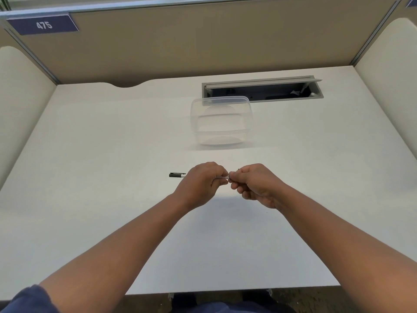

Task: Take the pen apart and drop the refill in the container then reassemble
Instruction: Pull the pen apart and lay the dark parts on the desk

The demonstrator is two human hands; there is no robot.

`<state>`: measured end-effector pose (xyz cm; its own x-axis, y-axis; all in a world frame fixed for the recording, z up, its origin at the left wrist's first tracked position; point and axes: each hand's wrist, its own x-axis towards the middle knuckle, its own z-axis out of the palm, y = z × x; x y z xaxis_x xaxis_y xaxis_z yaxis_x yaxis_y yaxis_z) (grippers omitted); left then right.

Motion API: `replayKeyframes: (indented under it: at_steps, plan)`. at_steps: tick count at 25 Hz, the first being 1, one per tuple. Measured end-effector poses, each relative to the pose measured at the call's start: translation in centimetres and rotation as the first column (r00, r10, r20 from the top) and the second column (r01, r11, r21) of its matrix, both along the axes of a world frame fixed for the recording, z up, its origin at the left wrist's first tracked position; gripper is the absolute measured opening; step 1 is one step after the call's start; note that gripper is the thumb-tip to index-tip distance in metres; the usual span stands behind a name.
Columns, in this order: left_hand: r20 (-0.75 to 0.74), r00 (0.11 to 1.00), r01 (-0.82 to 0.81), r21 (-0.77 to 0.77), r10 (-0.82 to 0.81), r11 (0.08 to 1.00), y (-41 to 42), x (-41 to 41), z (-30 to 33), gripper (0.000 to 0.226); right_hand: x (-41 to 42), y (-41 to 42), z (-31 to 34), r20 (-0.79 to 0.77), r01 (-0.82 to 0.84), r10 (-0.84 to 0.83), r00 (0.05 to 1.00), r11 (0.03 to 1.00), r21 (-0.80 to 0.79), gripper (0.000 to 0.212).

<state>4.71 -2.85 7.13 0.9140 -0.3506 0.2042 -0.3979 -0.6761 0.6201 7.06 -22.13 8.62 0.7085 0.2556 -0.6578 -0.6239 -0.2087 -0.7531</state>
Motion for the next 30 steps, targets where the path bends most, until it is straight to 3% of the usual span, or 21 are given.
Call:
replayKeyframes:
  at_steps: [4,8,11,19,22,25,28,30]
  plan:
    - [-0.018,1.0,-0.005,0.003,0.005,1.0,0.0,0.0,0.1,0.006,-0.3,0.0,-0.5,0.093,0.025,-0.029,0.995,0.999,0.038,0.006]
    - [-0.033,0.999,-0.009,0.003,0.009,1.0,0.2,0.0,0.4,0.006,-0.6,0.0,-0.6,0.067,0.045,-0.054,0.996,0.992,0.121,0.017]
    - [-0.053,0.999,0.0,0.014,0.0,1.0,0.2,-0.2,0.6,0.008,-0.7,0.1,-0.6,0.06,0.027,-0.033,0.998,0.995,0.096,0.021]
    - [-0.094,0.995,0.04,-0.001,-0.04,0.999,0.2,-0.4,1.1,0.011,-1.3,0.0,-0.7,0.283,0.02,-0.025,0.959,1.0,0.021,0.005]
    - [-0.085,0.995,0.043,0.012,-0.041,0.999,0.2,-0.4,1.4,0.011,-1.5,-0.1,-0.5,0.139,0.078,-0.097,0.986,0.988,0.137,0.008]
    - [-0.077,0.996,0.045,0.014,-0.044,0.999,0.1,-0.6,1.6,0.01,-1.3,-0.4,-0.2,0.016,0.012,-0.014,1.0,0.992,0.125,0.026]
    - [-0.095,0.995,0.043,0.022,-0.041,0.999,0.0,-0.9,1.5,0.011,-1.3,-0.5,-0.2,0.035,-0.023,0.021,0.999,0.997,0.075,0.021]
    - [-0.117,0.993,0.038,0.017,-0.036,0.999,-0.1,-0.9,1.5,0.012,-1.4,-0.3,-0.2,0.132,-0.04,0.042,0.99,0.999,-0.015,0.017]
